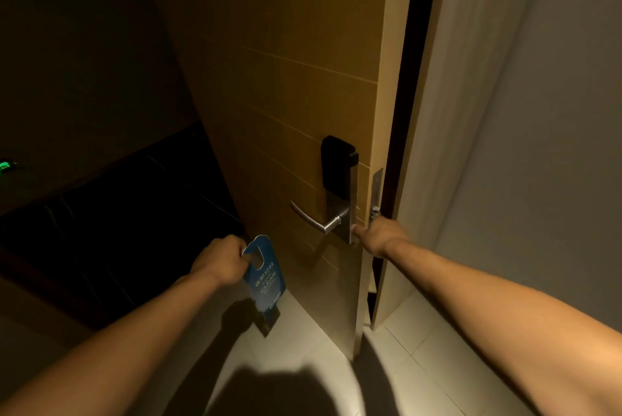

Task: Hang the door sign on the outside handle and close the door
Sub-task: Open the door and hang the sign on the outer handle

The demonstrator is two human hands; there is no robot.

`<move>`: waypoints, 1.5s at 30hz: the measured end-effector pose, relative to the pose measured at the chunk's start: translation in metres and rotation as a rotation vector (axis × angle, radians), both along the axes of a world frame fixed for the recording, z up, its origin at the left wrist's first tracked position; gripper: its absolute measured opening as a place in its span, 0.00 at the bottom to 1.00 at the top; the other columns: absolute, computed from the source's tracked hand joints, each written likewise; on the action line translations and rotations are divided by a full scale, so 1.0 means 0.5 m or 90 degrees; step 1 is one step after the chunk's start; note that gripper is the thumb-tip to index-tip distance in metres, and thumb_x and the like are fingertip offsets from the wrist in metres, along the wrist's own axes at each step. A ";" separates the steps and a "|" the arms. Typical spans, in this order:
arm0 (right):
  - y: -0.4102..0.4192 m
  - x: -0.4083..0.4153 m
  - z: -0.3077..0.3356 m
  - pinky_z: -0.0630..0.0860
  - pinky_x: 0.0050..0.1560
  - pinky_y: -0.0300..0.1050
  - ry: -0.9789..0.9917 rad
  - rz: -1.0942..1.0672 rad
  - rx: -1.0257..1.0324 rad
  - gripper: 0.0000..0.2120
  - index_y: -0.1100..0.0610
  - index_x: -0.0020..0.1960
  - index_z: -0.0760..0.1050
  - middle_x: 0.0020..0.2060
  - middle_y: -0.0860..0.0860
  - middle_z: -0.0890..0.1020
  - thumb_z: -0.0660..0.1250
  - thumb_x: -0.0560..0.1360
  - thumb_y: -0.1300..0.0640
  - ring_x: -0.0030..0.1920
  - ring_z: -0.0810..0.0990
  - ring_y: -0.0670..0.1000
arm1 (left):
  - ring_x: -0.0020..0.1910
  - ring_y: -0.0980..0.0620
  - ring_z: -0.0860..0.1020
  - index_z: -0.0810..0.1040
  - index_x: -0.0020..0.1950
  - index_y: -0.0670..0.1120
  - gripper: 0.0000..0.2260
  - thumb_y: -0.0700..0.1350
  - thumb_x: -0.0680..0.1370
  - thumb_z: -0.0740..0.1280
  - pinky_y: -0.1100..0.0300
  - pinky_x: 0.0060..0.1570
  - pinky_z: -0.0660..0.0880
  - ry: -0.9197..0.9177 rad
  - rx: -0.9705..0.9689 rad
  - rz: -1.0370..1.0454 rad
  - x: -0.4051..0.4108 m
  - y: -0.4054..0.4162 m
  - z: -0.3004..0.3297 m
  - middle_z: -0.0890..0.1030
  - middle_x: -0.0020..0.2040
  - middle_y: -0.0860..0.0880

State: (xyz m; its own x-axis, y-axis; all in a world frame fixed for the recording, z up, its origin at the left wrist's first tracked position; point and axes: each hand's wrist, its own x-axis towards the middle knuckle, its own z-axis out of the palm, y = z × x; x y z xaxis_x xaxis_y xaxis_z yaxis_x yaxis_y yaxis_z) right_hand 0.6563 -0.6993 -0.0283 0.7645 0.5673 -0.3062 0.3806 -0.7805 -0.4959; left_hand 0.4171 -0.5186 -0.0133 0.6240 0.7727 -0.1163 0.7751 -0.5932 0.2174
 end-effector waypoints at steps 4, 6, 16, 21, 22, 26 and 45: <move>0.033 -0.057 0.017 0.73 0.37 0.43 -0.002 0.056 -0.017 0.21 0.52 0.39 0.74 0.38 0.49 0.80 0.59 0.79 0.36 0.36 0.78 0.46 | 0.36 0.52 0.79 0.79 0.48 0.49 0.06 0.48 0.80 0.64 0.57 0.36 0.76 -0.018 -0.023 -0.038 0.021 0.022 0.008 0.79 0.37 0.51; 0.054 -0.075 0.035 0.72 0.37 0.42 -0.012 0.083 0.022 0.20 0.52 0.45 0.76 0.42 0.50 0.81 0.59 0.79 0.37 0.38 0.78 0.46 | 0.37 0.51 0.80 0.79 0.49 0.48 0.07 0.47 0.81 0.63 0.56 0.36 0.77 -0.043 -0.037 -0.070 0.036 0.041 0.017 0.80 0.38 0.50; 0.132 -0.148 0.086 0.67 0.71 0.57 -0.126 0.109 0.032 0.38 0.51 0.79 0.54 0.76 0.55 0.59 0.67 0.77 0.41 0.72 0.66 0.59 | 0.36 0.53 0.76 0.79 0.53 0.42 0.09 0.44 0.82 0.60 0.60 0.35 0.71 -0.055 -0.069 -0.197 0.059 0.159 0.056 0.77 0.39 0.48; 0.137 -0.170 0.054 0.61 0.75 0.56 -0.183 0.111 0.027 0.43 0.48 0.80 0.47 0.79 0.54 0.52 0.67 0.75 0.39 0.77 0.56 0.59 | 0.29 0.55 0.70 0.77 0.59 0.40 0.11 0.42 0.82 0.60 0.62 0.29 0.65 -0.052 -0.100 -0.209 0.099 0.214 0.014 0.80 0.42 0.42; 0.135 -0.174 0.048 0.60 0.75 0.56 -0.183 0.114 0.021 0.43 0.48 0.80 0.46 0.80 0.55 0.52 0.67 0.76 0.39 0.77 0.56 0.59 | 0.29 0.54 0.70 0.77 0.59 0.39 0.11 0.42 0.82 0.60 0.61 0.29 0.66 -0.053 -0.103 -0.207 0.106 0.222 0.006 0.80 0.42 0.41; 0.122 -0.169 0.003 0.61 0.75 0.55 -0.161 0.087 -0.001 0.42 0.49 0.80 0.47 0.80 0.54 0.51 0.66 0.76 0.39 0.77 0.56 0.59 | 0.43 0.40 0.80 0.78 0.57 0.38 0.11 0.43 0.82 0.60 0.50 0.42 0.77 -0.091 -0.134 -0.221 0.167 0.238 -0.021 0.80 0.44 0.38; 0.076 -0.172 -0.062 0.69 0.69 0.52 -0.125 -0.018 0.076 0.38 0.47 0.78 0.50 0.76 0.51 0.58 0.68 0.76 0.43 0.73 0.65 0.57 | 0.40 0.44 0.80 0.79 0.50 0.45 0.06 0.45 0.80 0.64 0.50 0.39 0.78 -0.133 -0.064 -0.257 0.247 0.193 -0.060 0.80 0.41 0.44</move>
State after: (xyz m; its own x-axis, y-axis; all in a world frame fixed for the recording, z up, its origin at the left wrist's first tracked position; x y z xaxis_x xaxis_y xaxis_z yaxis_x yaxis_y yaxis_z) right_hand 0.5705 -0.6612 -0.0595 0.8192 0.5675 -0.0828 0.4569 -0.7330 -0.5039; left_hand 0.5408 -0.4218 -0.0432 0.8908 0.4540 -0.0174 0.4192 -0.8067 0.4165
